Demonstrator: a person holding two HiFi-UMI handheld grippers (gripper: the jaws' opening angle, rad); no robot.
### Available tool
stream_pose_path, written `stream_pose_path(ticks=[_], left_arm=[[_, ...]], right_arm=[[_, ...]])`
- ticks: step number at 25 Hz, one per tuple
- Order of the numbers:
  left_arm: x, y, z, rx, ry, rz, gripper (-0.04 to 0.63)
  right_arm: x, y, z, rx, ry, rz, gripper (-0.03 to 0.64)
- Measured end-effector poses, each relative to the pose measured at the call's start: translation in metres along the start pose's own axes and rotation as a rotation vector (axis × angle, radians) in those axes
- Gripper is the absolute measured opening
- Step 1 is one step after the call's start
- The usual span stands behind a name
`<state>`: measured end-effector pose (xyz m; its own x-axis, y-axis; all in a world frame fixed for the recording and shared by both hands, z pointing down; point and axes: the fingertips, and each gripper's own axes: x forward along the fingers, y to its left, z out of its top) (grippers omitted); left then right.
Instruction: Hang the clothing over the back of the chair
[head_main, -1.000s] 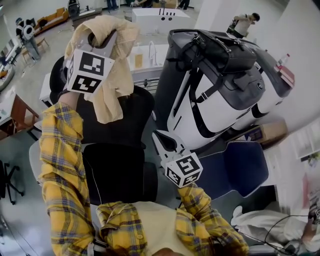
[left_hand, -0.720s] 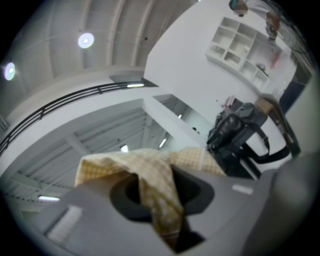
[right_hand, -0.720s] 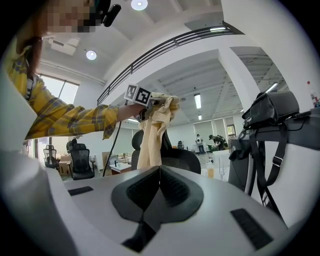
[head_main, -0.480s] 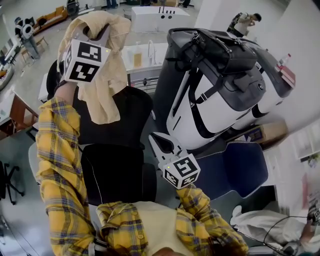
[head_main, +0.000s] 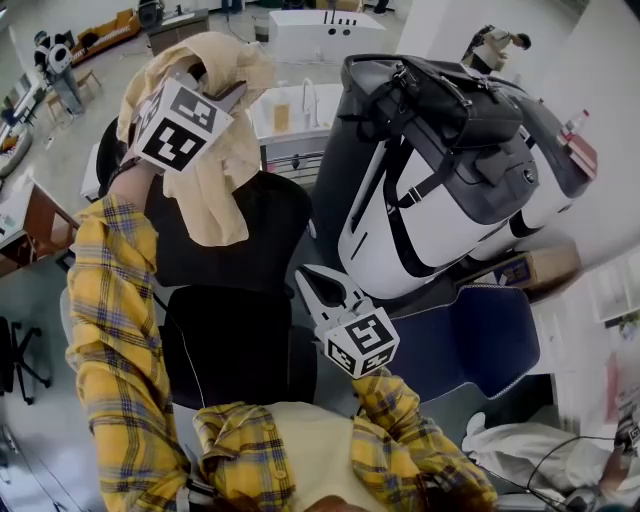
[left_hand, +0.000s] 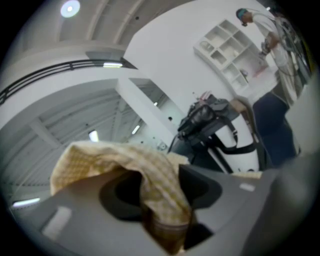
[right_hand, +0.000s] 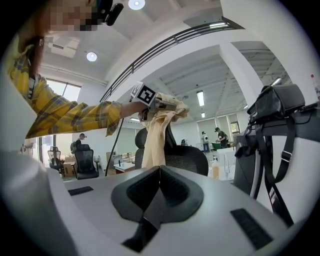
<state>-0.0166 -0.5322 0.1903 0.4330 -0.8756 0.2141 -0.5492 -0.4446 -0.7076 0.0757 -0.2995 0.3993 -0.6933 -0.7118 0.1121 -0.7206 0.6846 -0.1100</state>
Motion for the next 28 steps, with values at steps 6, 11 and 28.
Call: stream_pose_path(ticks=[6,11,28], left_arm=[[0.002,-0.034,-0.004,0.065,0.039,-0.09,0.289],[-0.012,-0.04,-0.004,0.054,0.037,-0.129,0.336],[-0.035,-0.023,-0.006,0.051,-0.002,0.074,0.274]], right_arm=[[0.0,0.006,0.001,-0.004,-0.012,0.009,0.014],[-0.004,0.004,0.0,-0.001,-0.017,-0.001,0.014],[-0.002,0.013,0.001,-0.018,-0.025,0.028,0.014]])
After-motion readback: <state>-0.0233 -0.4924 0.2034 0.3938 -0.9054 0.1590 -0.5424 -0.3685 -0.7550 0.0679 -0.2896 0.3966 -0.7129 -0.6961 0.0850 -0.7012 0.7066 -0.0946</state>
